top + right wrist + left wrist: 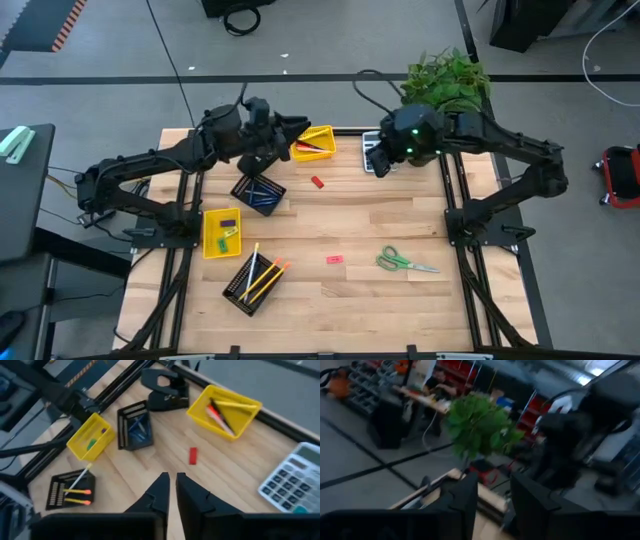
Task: Sort crayons/erasers/pens/pencils in bins
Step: Put the red eraser into the bottom yellow basket
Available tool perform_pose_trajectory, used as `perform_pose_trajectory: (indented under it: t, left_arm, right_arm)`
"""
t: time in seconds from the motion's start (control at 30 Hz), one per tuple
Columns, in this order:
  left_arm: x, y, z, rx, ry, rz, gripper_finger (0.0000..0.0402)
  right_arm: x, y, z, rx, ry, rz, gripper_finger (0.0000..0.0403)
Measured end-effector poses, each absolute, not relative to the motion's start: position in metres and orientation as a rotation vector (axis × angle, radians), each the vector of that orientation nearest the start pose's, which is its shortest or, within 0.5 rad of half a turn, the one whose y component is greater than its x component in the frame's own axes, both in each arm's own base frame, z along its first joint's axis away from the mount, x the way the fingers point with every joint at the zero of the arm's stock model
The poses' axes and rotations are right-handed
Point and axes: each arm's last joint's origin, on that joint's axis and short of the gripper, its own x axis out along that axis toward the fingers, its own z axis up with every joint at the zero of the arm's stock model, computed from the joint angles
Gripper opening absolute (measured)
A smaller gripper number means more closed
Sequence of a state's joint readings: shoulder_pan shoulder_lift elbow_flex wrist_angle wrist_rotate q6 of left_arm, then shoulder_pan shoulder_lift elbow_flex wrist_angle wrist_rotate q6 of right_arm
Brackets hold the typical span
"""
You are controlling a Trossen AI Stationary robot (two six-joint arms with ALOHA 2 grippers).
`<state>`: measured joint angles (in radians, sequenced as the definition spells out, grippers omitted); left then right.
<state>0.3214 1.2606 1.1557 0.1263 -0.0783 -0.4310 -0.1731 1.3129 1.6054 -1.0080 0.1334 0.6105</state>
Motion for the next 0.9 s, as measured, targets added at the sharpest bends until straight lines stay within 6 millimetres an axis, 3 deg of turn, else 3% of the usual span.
perform_pose_trajectory:
  t: [0.27,0.5,0.7,0.9]
  left_arm:
    - [0.271,0.091,0.394,-0.481,-0.142,0.340,0.0060]
    - [0.257,0.084,0.406,-0.468,-0.157,0.259,0.0010]
    - [0.234,0.082,0.417,-0.406,-0.156,0.284,0.0021]
    - [0.213,0.082,0.424,-0.405,-0.147,0.317,0.0036]
  right_arm:
    - [0.284,-0.054,0.389,0.634,0.749,-0.441,0.0098]
    - [0.322,-0.061,0.352,0.733,0.839,-0.489,0.0115]
    - [0.352,-0.066,0.323,0.784,0.862,-0.500,0.0115]
    - [0.386,-0.072,0.288,0.729,0.863,-0.450,0.0115]
